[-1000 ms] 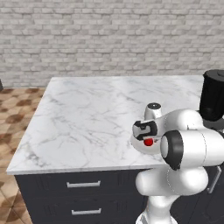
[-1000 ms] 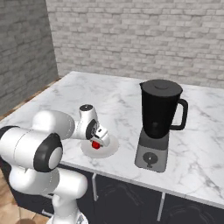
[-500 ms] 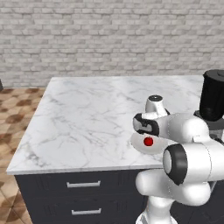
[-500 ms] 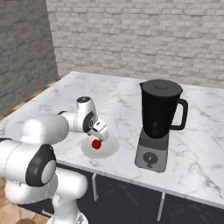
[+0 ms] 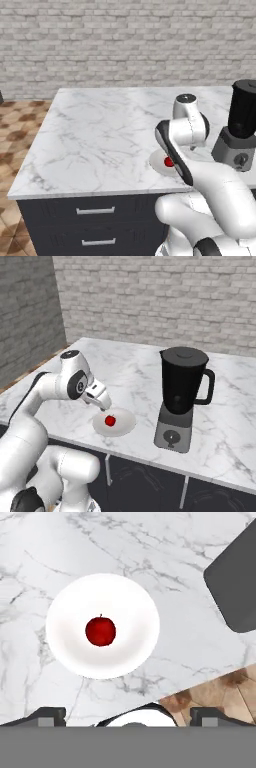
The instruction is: Pick the apple and orange from the fridge and place them on the plate next to the blender to make a fruit smoothie.
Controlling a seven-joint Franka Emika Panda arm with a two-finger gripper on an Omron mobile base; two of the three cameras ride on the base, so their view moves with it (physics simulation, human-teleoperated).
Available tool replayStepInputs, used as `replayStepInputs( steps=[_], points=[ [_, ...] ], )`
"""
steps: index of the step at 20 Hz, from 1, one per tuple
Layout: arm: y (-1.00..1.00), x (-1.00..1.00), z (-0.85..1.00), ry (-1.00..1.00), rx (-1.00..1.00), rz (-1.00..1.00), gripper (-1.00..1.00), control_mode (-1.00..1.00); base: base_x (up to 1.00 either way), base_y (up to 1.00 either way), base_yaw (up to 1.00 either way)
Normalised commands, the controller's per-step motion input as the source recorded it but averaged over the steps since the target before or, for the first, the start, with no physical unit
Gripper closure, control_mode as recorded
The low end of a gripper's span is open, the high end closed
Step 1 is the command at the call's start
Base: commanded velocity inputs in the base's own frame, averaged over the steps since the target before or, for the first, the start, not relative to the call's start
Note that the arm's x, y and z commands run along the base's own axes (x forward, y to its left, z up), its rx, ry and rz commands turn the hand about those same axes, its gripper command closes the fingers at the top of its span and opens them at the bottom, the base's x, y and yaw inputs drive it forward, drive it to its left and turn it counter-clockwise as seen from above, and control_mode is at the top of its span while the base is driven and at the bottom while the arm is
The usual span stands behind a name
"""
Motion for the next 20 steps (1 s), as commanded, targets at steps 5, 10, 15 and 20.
replayStepInputs(
  steps=[5,10,15,20],
  points=[
    [0.37,-1.00,0.87,-0.15,0.00,0.00,-1.00,-1.00,0.00,0.00,0.00],
    [0.26,-0.96,0.54,-0.21,0.05,0.02,-1.00,-1.00,0.00,0.00,0.00],
    [0.03,-0.54,0.13,-0.18,0.03,0.02,-1.00,-1.00,0.00,0.00,0.00],
    [0.00,-0.01,0.00,0.00,0.00,0.00,-1.00,1.00,-0.26,-0.02,-0.02]
  ],
)
